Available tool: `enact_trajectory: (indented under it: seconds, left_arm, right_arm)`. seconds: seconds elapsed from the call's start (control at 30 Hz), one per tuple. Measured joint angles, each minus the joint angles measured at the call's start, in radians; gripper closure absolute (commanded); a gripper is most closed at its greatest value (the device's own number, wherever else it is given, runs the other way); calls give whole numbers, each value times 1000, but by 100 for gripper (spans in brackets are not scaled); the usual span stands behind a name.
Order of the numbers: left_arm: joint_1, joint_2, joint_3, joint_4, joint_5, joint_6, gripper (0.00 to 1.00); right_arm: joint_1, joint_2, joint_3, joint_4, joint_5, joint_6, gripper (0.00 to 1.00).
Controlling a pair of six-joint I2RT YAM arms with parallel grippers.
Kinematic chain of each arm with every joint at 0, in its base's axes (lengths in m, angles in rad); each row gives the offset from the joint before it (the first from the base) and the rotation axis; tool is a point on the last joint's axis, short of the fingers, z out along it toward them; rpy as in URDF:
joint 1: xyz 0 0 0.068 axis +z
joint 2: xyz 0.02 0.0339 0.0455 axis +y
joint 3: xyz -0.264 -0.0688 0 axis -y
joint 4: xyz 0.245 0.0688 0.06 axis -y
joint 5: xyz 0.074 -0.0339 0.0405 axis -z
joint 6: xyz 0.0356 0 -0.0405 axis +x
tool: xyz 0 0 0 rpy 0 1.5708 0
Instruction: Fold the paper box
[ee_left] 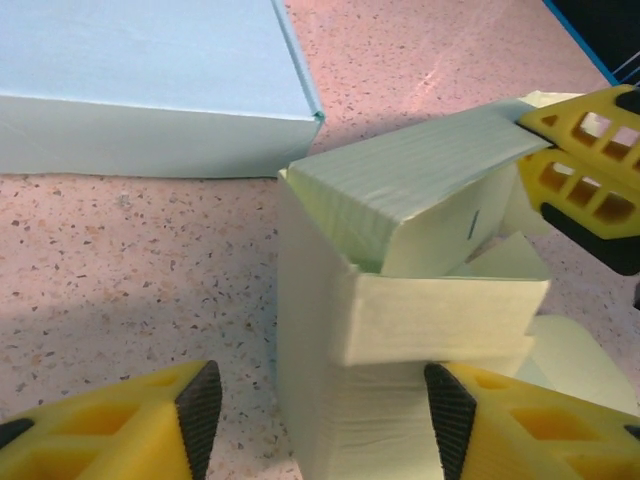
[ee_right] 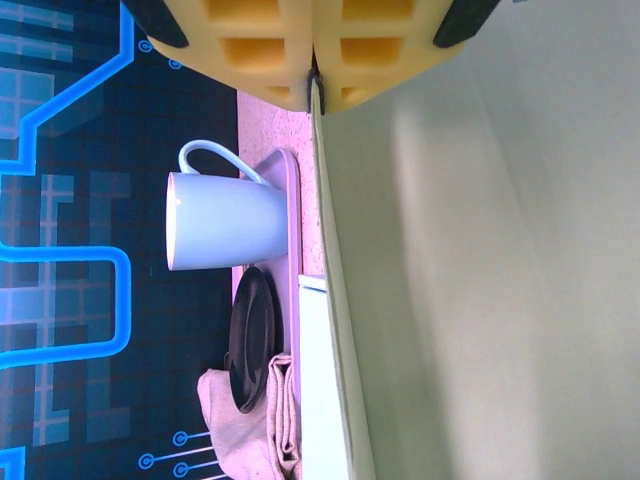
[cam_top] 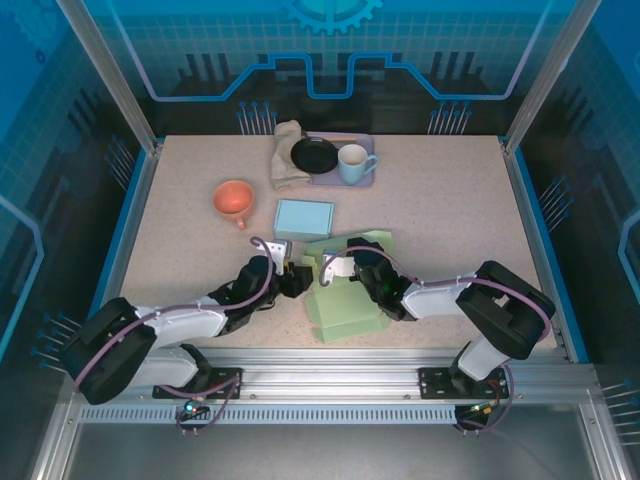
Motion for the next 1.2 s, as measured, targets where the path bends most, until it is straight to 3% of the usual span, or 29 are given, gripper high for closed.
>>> enact_trajectory:
  seconds: [0.6,0.73,0.9,1.2]
  left_arm:
    - [-17,76,-2,6,12,0,40]
    - [-17,77,-2,11,-3,3,47]
    - [-17,64,-2,13,-24,11,48]
    - [-17,75,-1,17,-66,54,48]
  right_arm:
    - [1,-27,-10,-2,12,10,100]
    - [1,-27,-10,5,30,9,100]
    - [1,-27,-16,24,39,2,100]
    - [34,76,-69,267,78,-125,100]
